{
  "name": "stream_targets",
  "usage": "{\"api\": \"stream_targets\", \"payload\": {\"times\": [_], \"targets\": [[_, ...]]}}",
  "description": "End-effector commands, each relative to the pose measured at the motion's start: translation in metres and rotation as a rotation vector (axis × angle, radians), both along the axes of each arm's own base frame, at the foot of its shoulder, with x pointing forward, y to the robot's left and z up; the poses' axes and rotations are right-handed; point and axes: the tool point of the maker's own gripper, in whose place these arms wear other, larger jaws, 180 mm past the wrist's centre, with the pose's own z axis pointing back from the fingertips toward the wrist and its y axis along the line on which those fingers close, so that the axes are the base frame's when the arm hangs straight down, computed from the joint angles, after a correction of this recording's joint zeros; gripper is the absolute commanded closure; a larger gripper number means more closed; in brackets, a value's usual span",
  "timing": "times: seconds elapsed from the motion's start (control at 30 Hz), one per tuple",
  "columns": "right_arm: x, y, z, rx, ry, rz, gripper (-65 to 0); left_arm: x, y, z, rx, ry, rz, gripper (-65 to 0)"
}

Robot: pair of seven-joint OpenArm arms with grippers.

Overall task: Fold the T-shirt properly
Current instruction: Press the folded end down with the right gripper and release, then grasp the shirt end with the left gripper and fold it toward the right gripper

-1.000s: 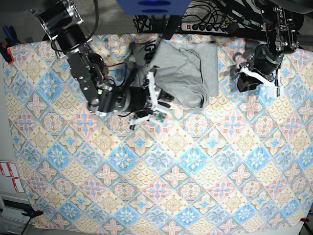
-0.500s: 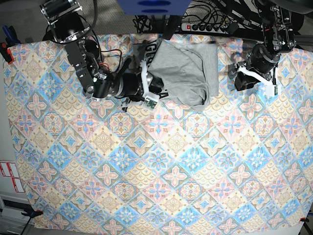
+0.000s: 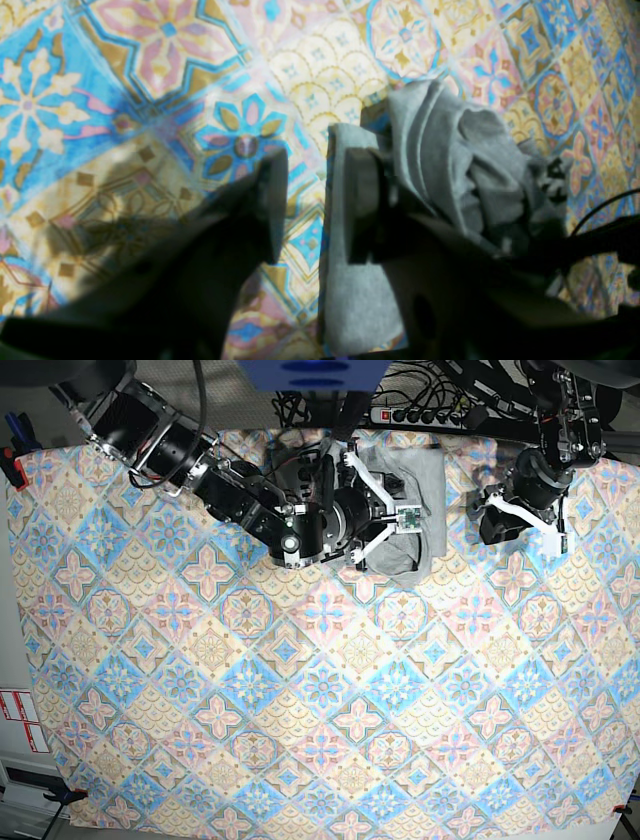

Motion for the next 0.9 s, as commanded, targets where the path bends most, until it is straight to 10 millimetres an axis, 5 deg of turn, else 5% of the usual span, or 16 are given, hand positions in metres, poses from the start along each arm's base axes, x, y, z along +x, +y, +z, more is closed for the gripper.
{"api": "stream_targets", "payload": {"times": [0.0, 0.1, 0.27, 0.53, 0.87], "targets": [[0.019, 0.003, 0.02, 0.057, -0.04, -0.03, -13.0, 0.005, 0.003, 0.008, 0.007, -0.033, 0.0, -19.0], [0.056, -0.019, 0.039, 0.094, -0.094, -0.148, -13.0, 0.004, 0.001, 0.008, 0.004, -0.031, -0.005, -19.0], [0.079, -0.062, 0.047, 0.116, -0.103, -0.329, -13.0, 0.0, -0.028, -0.001, -0.032, -0.003, -0.081, -19.0], [0.06, -0.096, 0.016, 0.031, -0.044, -0.365, -13.0, -0.027, -0.092, -0.019, -0.054, 0.091, -0.363, -19.0], [0.053, -0.106, -0.005, -0.011, 0.014, -0.39, -13.0, -0.052, -0.135, -0.019, -0.111, 0.124, -0.5, -19.8]]}}
